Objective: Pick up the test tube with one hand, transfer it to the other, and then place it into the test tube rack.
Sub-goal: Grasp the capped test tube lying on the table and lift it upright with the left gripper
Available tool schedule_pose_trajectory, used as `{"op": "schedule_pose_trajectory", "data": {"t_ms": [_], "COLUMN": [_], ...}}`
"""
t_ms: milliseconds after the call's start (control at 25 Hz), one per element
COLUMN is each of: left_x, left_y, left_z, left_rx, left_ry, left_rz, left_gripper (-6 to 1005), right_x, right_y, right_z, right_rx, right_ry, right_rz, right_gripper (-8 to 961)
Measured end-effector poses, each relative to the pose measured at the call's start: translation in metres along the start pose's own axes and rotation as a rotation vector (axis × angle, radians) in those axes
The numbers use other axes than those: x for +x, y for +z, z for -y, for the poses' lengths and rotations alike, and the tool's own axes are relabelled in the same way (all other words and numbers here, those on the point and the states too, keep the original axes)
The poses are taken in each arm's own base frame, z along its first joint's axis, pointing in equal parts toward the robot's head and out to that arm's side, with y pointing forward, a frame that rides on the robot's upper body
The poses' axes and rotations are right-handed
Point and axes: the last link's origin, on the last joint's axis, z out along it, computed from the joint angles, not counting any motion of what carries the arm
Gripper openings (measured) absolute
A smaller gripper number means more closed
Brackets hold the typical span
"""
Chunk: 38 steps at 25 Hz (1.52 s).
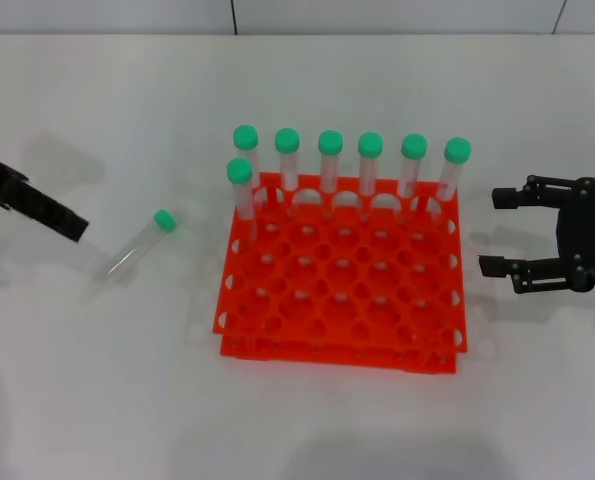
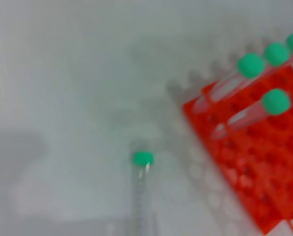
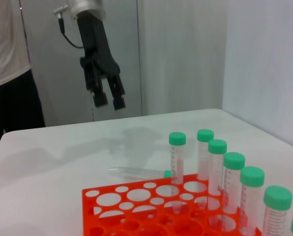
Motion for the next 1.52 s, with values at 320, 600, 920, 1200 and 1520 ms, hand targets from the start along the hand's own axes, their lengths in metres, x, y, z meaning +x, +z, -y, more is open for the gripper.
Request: {"op": "schedule_pose_trajectory", "data": {"t_ms": [320,600,920,1200,1520], "left_x": [0.01,0.011,0.015,0.018,0.019], "left_y": [0.045,0.068,0.081,0.096,0.106], "left_z": [-0.007,-0.008,-0.001,-0.002,-0.006], "left_rx": [0.044,0.139,0.244,0.27,0.277], "left_ry": [-0.095,-0.118,-0.121,-0.108,-0.087], "left_rz": [0.167,0.24,0.237,0.226,0.229], "left_gripper": [846,845,846,845,814], "right_x": [0.006,0.01,0.012,0.012,0.015], "right_y": [-0.004,-0.007,-0.008,-0.007,-0.006], "right_z": [-0.004,-0.005,-0.005,-0.005,-0.009], "right_rx": [0.007,0.014,0.024,0.024,0.026], "right_ry": [-0.003,-0.006,-0.01,-0.01,0.0], "right_rz": [-0.006,-0.014,-0.016,-0.013,-0.008], "right_gripper": [835,835,835,834,834]}}
